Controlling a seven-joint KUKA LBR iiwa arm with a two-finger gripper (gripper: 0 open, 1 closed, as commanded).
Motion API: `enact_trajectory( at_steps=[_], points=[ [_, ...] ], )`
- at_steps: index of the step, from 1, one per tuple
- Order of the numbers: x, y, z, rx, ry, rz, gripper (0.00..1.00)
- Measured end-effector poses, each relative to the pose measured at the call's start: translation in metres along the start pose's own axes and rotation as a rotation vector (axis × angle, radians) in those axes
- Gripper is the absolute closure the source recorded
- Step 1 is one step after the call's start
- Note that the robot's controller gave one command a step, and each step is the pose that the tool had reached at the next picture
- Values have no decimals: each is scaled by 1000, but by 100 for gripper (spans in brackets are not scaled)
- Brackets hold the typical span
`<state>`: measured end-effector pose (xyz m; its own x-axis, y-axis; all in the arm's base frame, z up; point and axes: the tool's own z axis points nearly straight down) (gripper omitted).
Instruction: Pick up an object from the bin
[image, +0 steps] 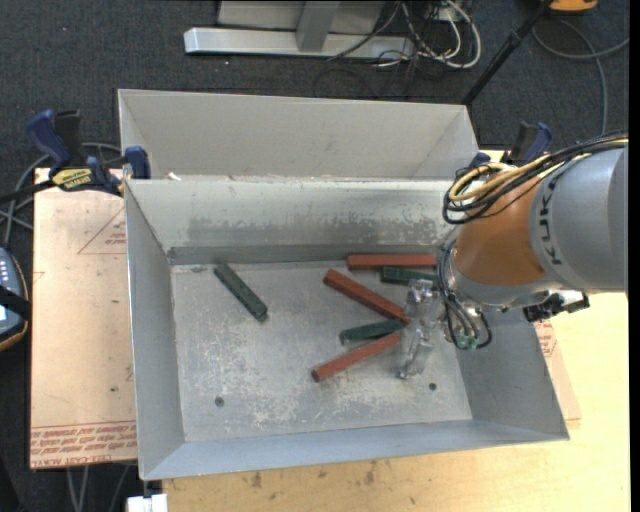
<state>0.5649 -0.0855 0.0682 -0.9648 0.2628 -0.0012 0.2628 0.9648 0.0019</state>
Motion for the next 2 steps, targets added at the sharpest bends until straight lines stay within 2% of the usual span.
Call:
enact_trajectory(
  at_steps=[1,2],
  points=[
    [35,50,-3,-1,-3,103,0],
    [32,49,-6,-2,-11,104,100]
  ],
)
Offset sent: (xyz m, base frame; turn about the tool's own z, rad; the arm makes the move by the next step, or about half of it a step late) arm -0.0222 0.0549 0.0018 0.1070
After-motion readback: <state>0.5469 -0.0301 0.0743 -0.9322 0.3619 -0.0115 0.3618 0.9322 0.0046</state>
